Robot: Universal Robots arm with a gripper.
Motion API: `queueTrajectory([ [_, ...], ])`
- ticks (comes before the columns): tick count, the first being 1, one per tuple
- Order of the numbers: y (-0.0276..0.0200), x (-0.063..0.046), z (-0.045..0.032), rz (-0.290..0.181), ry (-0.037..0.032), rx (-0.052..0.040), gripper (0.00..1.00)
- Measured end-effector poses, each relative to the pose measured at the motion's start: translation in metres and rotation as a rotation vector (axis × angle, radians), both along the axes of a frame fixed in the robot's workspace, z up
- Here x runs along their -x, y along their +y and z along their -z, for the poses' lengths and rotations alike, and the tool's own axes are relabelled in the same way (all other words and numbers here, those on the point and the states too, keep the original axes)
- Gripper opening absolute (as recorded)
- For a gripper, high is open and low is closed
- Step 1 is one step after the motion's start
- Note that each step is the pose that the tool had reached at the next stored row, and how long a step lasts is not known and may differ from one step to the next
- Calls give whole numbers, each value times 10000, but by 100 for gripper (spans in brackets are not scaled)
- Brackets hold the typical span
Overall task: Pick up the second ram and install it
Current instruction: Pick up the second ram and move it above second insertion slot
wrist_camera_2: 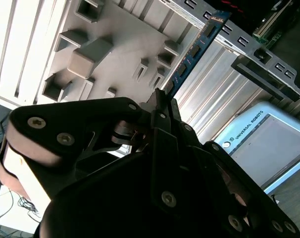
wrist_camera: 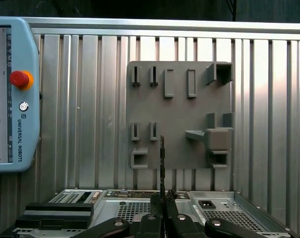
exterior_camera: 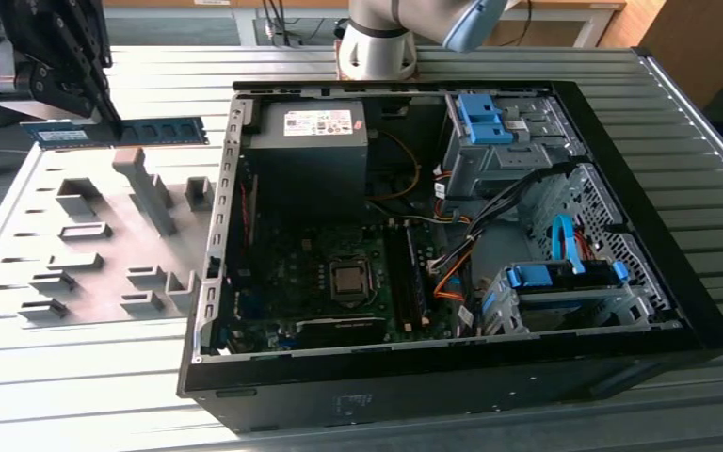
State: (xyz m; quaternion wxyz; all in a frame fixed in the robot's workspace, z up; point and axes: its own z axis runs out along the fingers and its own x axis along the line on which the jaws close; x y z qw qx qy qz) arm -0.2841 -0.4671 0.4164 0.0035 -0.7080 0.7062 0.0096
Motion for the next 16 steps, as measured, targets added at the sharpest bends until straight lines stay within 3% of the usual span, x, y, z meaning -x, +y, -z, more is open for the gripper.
queueTrajectory([
  [16,0,-91,0,0,0,0,14],
])
